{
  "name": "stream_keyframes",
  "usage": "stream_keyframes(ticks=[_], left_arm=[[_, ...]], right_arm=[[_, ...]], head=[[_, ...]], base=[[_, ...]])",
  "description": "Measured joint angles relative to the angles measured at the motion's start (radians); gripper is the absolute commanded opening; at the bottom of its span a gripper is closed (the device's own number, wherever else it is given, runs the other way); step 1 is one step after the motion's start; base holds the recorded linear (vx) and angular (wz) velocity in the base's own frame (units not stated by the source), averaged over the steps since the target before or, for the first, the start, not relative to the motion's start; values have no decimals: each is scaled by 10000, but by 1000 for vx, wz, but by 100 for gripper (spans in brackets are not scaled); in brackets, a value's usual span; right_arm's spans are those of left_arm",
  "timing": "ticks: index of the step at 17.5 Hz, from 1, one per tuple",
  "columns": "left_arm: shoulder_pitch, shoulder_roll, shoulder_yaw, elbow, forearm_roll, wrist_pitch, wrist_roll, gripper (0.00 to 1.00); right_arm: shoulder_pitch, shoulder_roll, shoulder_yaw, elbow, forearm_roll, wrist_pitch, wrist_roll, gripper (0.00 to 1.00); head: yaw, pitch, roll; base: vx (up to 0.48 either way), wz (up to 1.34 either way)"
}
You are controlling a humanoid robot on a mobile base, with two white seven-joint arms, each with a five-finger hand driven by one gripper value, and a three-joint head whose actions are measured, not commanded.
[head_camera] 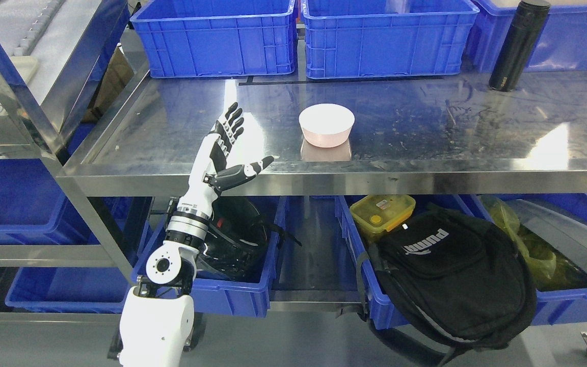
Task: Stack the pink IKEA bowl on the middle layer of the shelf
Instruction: 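Raise the left hand and move it toward the pink bowl on the shelf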
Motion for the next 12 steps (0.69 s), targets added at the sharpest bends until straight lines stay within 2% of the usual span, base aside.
stream_keyframes(ticks=[6,9,12], left_arm=[[-103,8,216,-4,-1,-193,-146,100],[-541,478,177,37,-354,-218,-569,100],[-1408,1147,59,73,-1329,115,-1978,98]], right_arm=[[0,0,0,0,0,0,0,100],[1,0,0,0,0,0,-2,100],[0,0,0,0,0,0,-2,100]], head=[[0,0,0],[0,0,0],[0,0,0]], base=[[0,0],[0,0],[0,0]])
